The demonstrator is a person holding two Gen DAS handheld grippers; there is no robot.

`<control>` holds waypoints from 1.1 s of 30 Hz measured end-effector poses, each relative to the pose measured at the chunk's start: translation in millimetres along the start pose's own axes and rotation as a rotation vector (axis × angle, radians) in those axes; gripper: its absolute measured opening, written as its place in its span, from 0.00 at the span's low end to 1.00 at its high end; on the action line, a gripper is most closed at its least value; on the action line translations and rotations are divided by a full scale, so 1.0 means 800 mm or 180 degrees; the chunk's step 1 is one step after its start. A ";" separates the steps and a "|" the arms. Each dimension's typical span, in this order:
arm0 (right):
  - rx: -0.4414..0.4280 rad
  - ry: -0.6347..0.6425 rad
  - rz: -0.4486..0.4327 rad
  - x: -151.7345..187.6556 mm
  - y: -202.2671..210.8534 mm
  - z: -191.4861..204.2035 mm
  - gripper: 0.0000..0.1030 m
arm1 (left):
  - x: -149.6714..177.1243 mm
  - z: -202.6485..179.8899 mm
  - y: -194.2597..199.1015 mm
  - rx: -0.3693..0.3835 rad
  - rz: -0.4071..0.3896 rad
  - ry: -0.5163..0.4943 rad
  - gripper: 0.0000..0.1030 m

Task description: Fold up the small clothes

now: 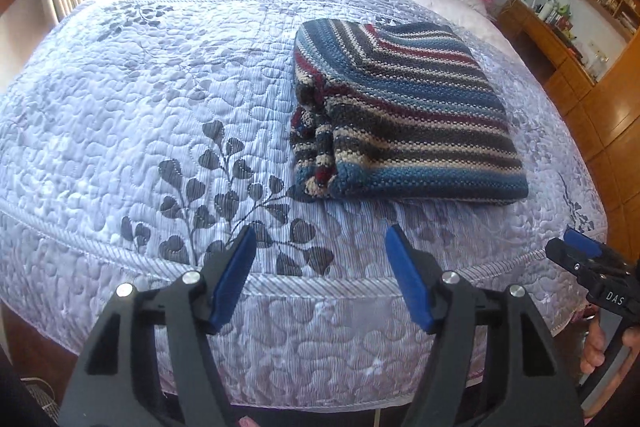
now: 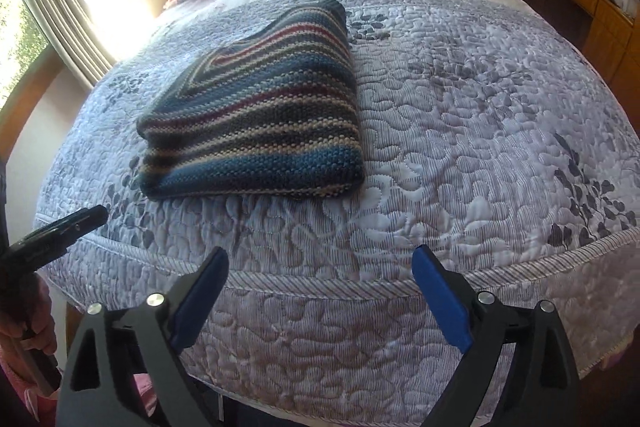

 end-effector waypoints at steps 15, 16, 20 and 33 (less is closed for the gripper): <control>0.0267 0.0141 -0.0208 0.018 0.034 0.044 0.96 | 0.027 -0.017 0.054 -0.0602 -0.0317 -0.0150 0.76; 0.0287 0.0145 -0.0219 0.018 0.036 0.045 0.96 | 0.028 -0.018 0.057 -0.0634 -0.0347 -0.0162 0.76; 0.0319 0.0131 -0.0244 0.020 0.039 0.047 0.96 | 0.031 -0.026 0.067 -0.0732 -0.0438 -0.0221 0.78; 0.0358 0.0177 -0.0310 0.029 0.052 0.070 0.96 | 0.038 -0.037 0.088 -0.0918 -0.0643 -0.0288 0.84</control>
Point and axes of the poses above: each gripper's, at about its wrist camera, not at the fingertips, and y roughly against the way its jaws point, z to its left, x to its underside, the point moved 3 cm from there along -y, roughly the way its jaws point, and after that the axes turned 6 degrees about z, right-handed, at the moved point
